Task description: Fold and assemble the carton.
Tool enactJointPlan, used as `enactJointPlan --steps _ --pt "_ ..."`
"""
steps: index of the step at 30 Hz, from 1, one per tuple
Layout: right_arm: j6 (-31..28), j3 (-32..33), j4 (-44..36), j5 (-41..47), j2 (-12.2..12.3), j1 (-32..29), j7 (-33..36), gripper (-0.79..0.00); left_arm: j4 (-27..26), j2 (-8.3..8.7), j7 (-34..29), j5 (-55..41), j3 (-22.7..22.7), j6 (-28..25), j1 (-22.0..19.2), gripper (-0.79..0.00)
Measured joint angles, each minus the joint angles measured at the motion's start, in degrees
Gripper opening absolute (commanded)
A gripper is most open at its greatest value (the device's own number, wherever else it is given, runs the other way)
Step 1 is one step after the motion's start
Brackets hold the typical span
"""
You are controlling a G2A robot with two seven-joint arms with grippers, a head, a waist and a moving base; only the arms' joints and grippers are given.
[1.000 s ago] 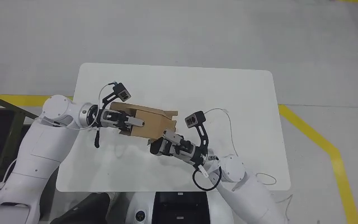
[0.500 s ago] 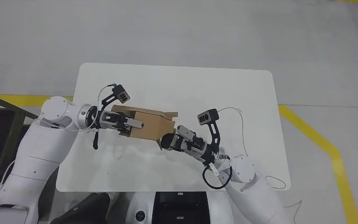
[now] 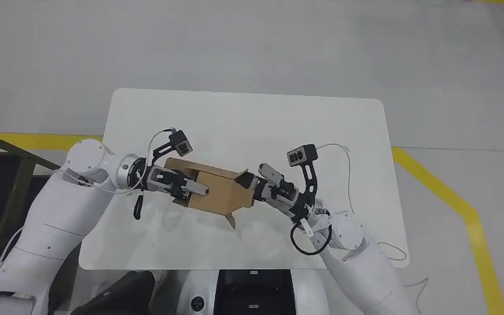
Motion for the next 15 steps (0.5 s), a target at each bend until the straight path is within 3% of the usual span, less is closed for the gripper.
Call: enactJointPlan --steps 15 --pt "0.8 -0.1 -0.2 0.0 0.0 0.7 1.6 0.0 -2.9 3.49 0.0 -3.0 4.5 -1.0 -1.4 -0.785"
